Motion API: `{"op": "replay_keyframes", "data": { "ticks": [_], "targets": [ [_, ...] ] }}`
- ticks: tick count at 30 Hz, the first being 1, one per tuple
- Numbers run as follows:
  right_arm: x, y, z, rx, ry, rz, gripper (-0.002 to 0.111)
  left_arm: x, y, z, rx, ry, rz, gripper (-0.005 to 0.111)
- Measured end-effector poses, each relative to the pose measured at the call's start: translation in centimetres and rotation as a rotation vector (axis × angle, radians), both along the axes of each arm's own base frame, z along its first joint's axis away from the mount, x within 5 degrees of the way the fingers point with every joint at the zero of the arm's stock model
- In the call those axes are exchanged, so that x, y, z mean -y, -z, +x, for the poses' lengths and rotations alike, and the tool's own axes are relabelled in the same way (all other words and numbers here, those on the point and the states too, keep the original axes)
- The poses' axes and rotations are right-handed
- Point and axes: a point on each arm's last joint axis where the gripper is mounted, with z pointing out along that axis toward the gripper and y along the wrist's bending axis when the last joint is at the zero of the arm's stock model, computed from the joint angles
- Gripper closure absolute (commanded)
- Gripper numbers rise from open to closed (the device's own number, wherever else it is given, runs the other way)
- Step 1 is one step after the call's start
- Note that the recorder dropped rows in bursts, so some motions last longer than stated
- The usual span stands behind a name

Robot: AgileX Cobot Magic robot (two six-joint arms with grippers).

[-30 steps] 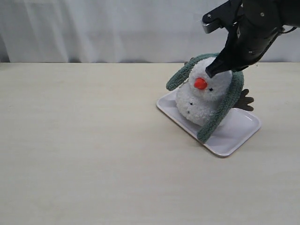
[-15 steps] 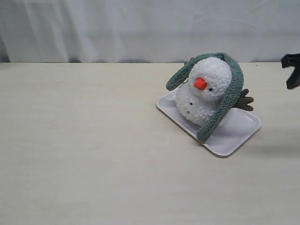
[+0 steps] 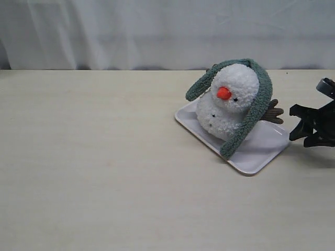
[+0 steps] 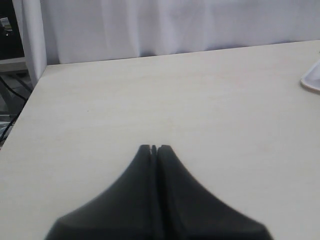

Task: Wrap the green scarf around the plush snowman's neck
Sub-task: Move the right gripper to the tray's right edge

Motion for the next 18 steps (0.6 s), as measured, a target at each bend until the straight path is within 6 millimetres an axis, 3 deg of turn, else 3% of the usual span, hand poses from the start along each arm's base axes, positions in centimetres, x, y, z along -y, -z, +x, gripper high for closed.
{"op": "replay_keyframes", "data": {
  "ticks": [12, 15, 18],
  "targets": [
    [-0.1, 2.1, 1.4, 0.032, 0.004, 0.061, 0.068, 0.0, 0.0, 0.0, 0.0, 0.0, 0.0, 0.107],
    [-0.2, 2.0, 1.4, 0.036, -0.014, 0.059, 0.073, 0.0, 0.0, 0.0, 0.0, 0.0, 0.0, 0.107],
    [-1.7, 2.1, 1.7, 0.043, -0.101, 0.014, 0.078, 0.0, 0.0, 0.0, 0.0, 0.0, 0.0, 0.107]
  ]
}}
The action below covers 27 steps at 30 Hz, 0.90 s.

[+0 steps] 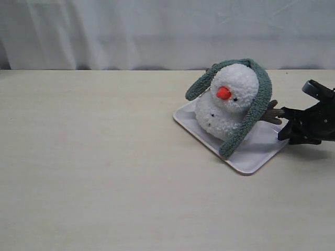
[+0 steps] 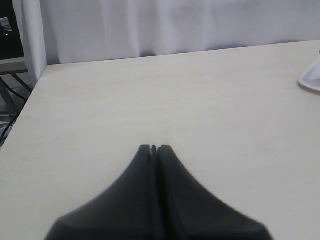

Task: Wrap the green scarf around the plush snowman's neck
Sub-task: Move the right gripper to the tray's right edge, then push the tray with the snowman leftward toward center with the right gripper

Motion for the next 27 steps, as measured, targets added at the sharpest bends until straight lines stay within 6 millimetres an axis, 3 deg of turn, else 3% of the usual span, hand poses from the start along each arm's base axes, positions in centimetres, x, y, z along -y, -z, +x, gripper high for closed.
{"op": "replay_keyframes", "data": {
  "ticks": [7, 11, 17, 27],
  "targets": [
    [-2.6, 0.0, 0.7, 0.044, -0.107, -0.063, 0.091, 0.0, 0.0, 0.0, 0.0, 0.0, 0.0, 0.107],
    [-3.6, 0.0, 1.0, 0.079, -0.178, -0.096, 0.104, 0.0, 0.0, 0.0, 0.0, 0.0, 0.0, 0.107],
    [-4.7, 0.0, 1.4, 0.128, -0.238, -0.143, 0.104, 0.0, 0.0, 0.0, 0.0, 0.0, 0.0, 0.107],
    [-4.9, -0.1, 1.7, 0.174, -0.268, -0.178, 0.103, 0.0, 0.0, 0.0, 0.0, 0.0, 0.0, 0.107]
  ]
}}
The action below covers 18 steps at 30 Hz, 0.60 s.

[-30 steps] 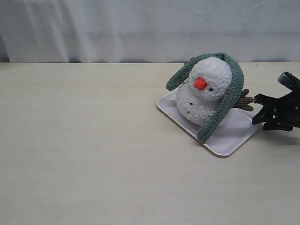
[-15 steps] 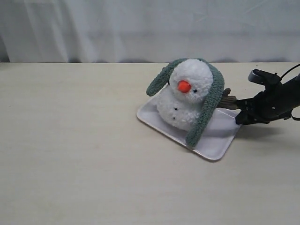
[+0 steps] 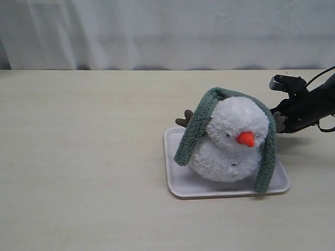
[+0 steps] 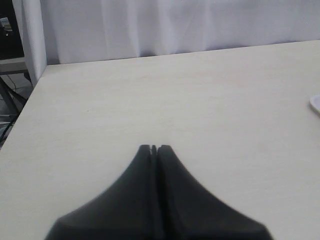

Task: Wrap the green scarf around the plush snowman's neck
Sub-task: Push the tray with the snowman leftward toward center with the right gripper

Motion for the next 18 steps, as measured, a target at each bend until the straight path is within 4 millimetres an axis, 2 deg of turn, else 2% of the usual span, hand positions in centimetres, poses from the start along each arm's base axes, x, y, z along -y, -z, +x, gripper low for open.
{"op": "replay_keyframes", "data": {
  "ticks": [5, 9, 13, 18],
  "targets": [
    [-0.1, -0.3, 0.4, 0.01, -0.008, 0.01, 0.088, 0.0, 0.0, 0.0, 0.0, 0.0, 0.0, 0.107],
    [-0.3, -1.4, 0.8, -0.006, -0.028, 0.035, 0.08, 0.0, 0.0, 0.0, 0.0, 0.0, 0.0, 0.107],
    [0.3, -3.2, 0.6, -0.045, -0.007, -0.022, 0.08, 0.0, 0.0, 0.0, 0.0, 0.0, 0.0, 0.107],
    [1.2, -4.7, -0.6, -0.143, 0.045, -0.115, 0.08, 0.0, 0.0, 0.0, 0.0, 0.0, 0.0, 0.107]
  ]
}}
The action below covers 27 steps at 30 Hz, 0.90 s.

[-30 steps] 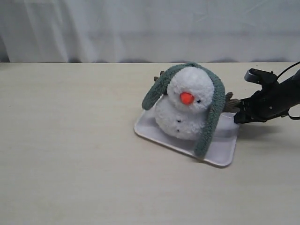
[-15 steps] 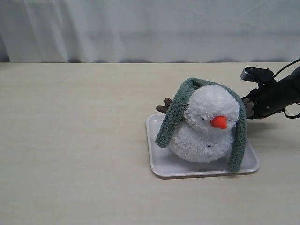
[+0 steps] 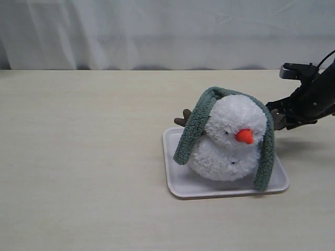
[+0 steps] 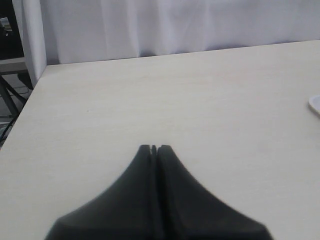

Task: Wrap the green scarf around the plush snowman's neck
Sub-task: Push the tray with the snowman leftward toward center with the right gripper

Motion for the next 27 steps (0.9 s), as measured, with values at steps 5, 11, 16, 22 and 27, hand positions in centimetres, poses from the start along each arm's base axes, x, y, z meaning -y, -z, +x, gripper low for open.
{"op": "replay_keyframes", "data": {
  "ticks": [5, 11, 16, 22, 27],
  "targets": [
    [-0.2, 0.0, -0.9, -0.09, 0.014, 0.026, 0.08, 0.0, 0.0, 0.0, 0.0, 0.0, 0.0, 0.107],
    [-0.6, 0.7, -2.2, -0.137, 0.027, 0.057, 0.072, 0.0, 0.0, 0.0, 0.0, 0.0, 0.0, 0.107],
    [-0.6, 2.1, -3.2, -0.147, 0.034, 0.049, 0.071, 0.0, 0.0, 0.0, 0.0, 0.0, 0.0, 0.107],
    [-0.8, 3.2, -3.9, -0.122, 0.025, 0.056, 0.072, 0.0, 0.0, 0.0, 0.0, 0.0, 0.0, 0.107],
    [-1.2, 3.2, -3.7, -0.088, 0.004, 0.101, 0.072, 0.0, 0.0, 0.0, 0.0, 0.0, 0.0, 0.107]
  ]
}}
